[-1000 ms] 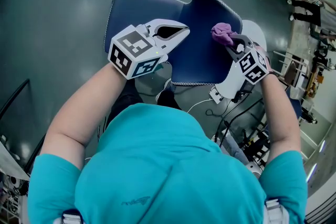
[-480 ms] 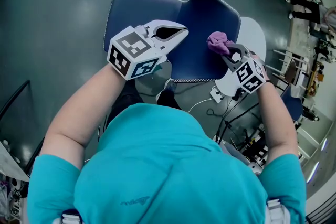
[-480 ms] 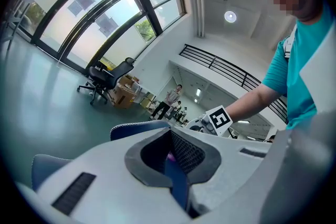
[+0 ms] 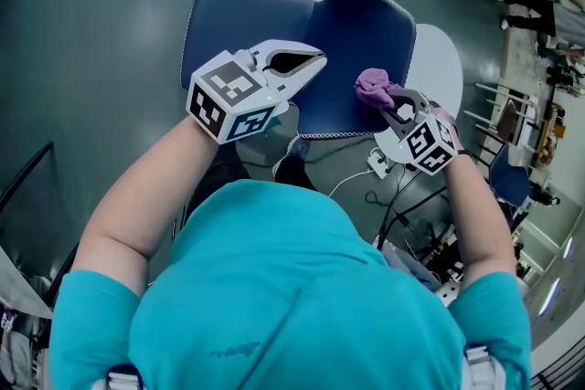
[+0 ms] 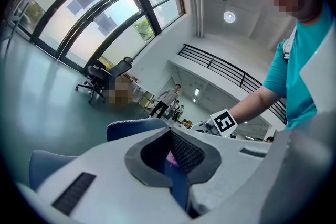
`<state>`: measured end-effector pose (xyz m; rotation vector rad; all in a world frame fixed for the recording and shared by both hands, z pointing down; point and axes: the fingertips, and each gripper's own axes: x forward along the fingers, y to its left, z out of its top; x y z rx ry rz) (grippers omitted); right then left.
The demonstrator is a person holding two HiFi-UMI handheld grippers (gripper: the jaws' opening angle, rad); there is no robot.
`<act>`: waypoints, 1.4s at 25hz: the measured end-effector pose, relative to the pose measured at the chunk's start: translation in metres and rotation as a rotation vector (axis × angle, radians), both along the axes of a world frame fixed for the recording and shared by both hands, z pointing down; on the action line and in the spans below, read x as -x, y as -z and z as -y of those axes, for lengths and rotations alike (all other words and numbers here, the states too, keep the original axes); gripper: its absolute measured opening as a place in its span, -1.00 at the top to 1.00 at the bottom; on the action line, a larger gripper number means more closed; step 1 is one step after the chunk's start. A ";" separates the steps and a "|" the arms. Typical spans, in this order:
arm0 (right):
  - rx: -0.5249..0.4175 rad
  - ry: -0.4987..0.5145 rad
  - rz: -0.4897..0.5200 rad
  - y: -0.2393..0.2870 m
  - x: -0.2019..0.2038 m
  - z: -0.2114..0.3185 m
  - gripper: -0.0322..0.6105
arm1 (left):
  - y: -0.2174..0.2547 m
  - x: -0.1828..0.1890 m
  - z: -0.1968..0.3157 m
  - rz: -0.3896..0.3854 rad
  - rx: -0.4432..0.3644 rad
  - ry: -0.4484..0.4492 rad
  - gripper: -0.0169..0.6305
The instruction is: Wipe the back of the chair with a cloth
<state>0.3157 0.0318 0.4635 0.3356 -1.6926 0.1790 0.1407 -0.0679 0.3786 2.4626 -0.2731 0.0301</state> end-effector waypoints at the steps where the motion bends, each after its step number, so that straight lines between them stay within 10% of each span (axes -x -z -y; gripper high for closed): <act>1: 0.001 -0.001 0.003 0.000 -0.001 -0.004 0.61 | -0.001 -0.002 -0.003 0.001 0.000 -0.002 0.96; 28: 0.231 0.009 0.046 -0.004 0.022 -0.067 0.61 | -0.018 0.008 0.001 -0.017 0.037 0.017 0.96; 35: 0.089 0.166 0.071 0.006 0.066 0.059 0.61 | -0.046 0.041 0.039 0.018 0.061 0.106 0.96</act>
